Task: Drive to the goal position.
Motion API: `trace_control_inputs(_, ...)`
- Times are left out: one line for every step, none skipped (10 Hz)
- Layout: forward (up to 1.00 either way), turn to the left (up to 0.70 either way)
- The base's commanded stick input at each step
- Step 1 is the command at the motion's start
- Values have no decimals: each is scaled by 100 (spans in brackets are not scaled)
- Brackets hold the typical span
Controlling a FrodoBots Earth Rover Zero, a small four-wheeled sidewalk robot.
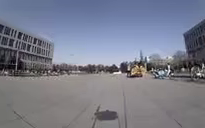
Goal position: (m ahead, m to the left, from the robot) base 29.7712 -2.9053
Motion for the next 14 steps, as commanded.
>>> trace_control_inputs(100,2)
trace_control_inputs(100,2)
trace_control_inputs(100,2)
trace_control_inputs(100,2)
trace_control_inputs(100,2)
trace_control_inputs(100,2)
trace_control_inputs(100,2)
trace_control_inputs(100,2)
trace_control_inputs(100,2)
trace_control_inputs(100,2)
trace_control_inputs(100,2)
trace_control_inputs(100,2)
trace_control_inputs(100,2)
trace_control_inputs(100,2)
